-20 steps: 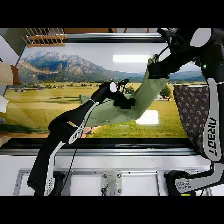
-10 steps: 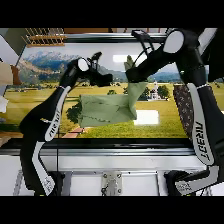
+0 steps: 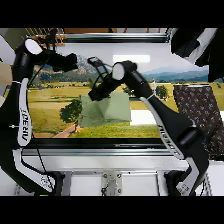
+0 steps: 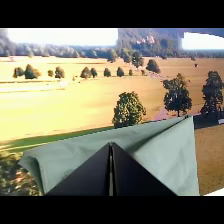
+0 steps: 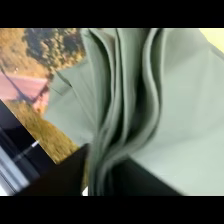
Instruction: Fold the clothes and pants, and hang the long-sleeved shirts on hangers.
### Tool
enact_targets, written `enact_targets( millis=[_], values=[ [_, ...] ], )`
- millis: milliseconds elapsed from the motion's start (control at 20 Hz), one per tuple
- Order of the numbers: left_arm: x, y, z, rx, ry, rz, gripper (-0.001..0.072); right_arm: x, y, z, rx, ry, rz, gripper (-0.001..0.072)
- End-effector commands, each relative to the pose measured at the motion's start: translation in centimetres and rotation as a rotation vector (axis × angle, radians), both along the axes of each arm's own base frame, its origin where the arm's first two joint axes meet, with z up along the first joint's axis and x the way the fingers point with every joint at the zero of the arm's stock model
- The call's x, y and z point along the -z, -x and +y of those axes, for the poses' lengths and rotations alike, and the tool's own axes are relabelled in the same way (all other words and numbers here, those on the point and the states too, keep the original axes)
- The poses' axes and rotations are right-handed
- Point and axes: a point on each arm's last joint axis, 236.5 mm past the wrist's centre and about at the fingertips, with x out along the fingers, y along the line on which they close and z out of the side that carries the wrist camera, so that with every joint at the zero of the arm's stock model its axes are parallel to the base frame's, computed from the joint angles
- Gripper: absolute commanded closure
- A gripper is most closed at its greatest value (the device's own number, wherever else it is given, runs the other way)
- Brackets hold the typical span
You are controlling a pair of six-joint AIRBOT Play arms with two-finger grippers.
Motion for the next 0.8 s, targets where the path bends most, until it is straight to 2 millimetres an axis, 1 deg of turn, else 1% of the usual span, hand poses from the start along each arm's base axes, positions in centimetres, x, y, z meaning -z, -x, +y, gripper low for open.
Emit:
enact_targets(
  millis=[0,50,100,150,200,300,350,400,450,500,550,600,700,750],
  values=[
    [-2.1,1.0,3.4,-0.042,-0.008,-0.007,0.07,4.3,1.9,6.6,-0.034,-0.084,0.027,-0.0008],
    [-2.5,1.2,3.9,-0.048,-0.009,-0.008,0.07,4.5,2.4,7.6,-0.044,-0.107,0.035,-0.0008],
    [-2.8,1.4,4.3,-0.053,-0.01,-0.01,0.07,4.1,2.7,8.0,-0.038,-0.129,0.053,-0.0008],
    [-3.3,1.5,4.6,-0.058,-0.011,-0.017,0.0701,3.4,2.7,7.8,-0.034,-0.141,0.055,-0.0008],
    [-3.9,1.7,4.7,-0.058,-0.015,-0.029,0.0701,2.6,2.2,6.9,-0.031,-0.132,0.034,-0.0008],
    [-4.5,2.4,5.3,-0.068,-0.065,-0.049,0.0701,1.6,0.6,3.4,0.009,-0.107,0.013,-0.0008],
    [-4.3,3.0,5.5,-0.074,-0.092,-0.05,0.07,1.6,-0.3,0.8,0.052,-0.093,0.029,-0.0008],
    [-3.6,3.8,5.6,-0.076,-0.116,-0.041,0.0701,1.9,-1.1,-2.1,0.094,-0.074,0.047,-0.0008],
    [-2.7,4.9,5.3,-0.068,-0.129,-0.024,0.07,2.6,-1.8,-5.4,0.149,-0.054,0.073,-0.0008],
    [-1.5,6.2,4.6,-0.052,-0.137,-0.004,0.07,3.7,-2.4,-9.4,0.215,-0.029,0.107,-0.0008],
    [-0.4,7.5,3.9,-0.032,-0.139,0.016,0.07,5.0,-2.8,-13.6,0.293,-0.006,0.157,-0.0008],
    [0.8,8.9,3.0,-0.015,-0.14,0.035,0.07,6.4,-2.8,-17.3,0.366,0.011,0.205,-0.0008],
    [2.7,11.1,1.1,0.023,-0.143,0.054,0.07,9.4,-2.6,-23.7,0.513,0.01,0.321,-0.0008],
    [3.4,11.9,0.3,0.038,-0.144,0.057,0.07,10.9,-2.5,-26.0,0.583,-0.008,0.377,-0.0008]
  ],
)
